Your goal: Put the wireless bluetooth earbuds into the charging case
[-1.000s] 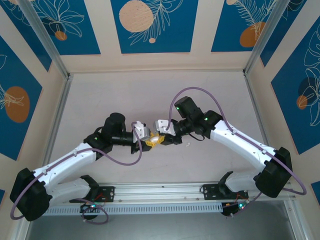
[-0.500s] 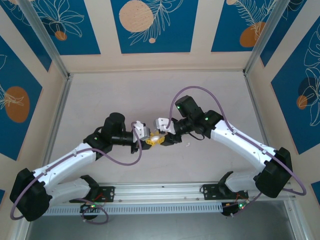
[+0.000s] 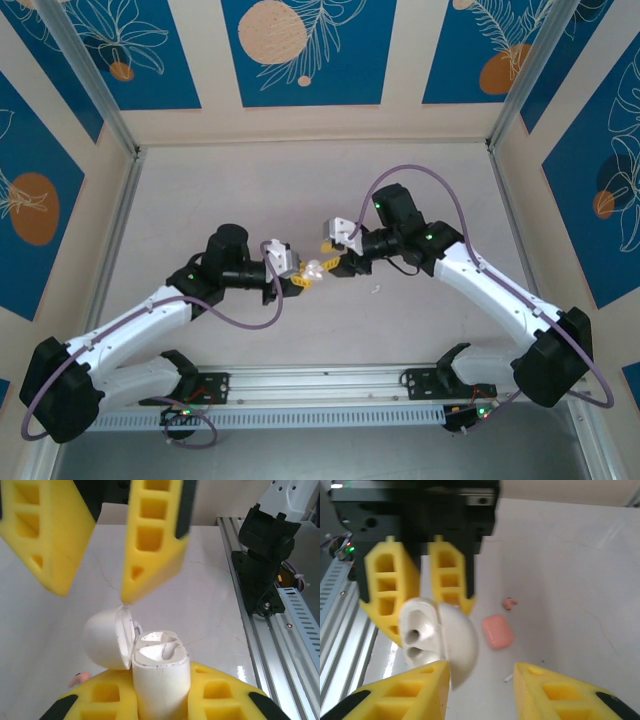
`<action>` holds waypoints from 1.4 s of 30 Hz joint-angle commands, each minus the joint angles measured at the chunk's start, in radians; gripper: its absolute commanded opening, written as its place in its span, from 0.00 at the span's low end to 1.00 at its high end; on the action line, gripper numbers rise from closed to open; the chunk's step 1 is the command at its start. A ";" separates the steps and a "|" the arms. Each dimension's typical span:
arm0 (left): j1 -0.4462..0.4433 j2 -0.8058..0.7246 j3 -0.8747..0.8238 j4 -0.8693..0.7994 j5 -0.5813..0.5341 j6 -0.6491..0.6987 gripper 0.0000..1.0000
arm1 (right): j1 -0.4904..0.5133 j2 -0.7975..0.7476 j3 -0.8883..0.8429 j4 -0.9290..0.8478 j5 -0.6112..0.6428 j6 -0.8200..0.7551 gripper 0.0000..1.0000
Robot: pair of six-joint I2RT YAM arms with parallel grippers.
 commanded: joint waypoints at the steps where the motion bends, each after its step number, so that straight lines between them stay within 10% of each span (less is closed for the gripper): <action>1: 0.001 -0.027 -0.023 0.053 0.036 -0.016 0.15 | -0.031 -0.031 -0.026 0.051 -0.063 0.054 0.38; 10: 0.020 -0.054 -0.172 0.365 -0.059 -0.150 0.13 | -0.094 -0.099 -0.076 0.114 -0.150 0.209 0.38; 24: 0.139 -0.006 -0.547 1.150 -0.269 -0.437 0.12 | -0.079 0.218 0.182 -0.180 0.155 0.845 0.35; 42: 0.227 -0.225 -0.624 0.949 -0.282 -0.398 0.11 | 0.057 0.756 0.618 -0.544 0.381 1.051 0.38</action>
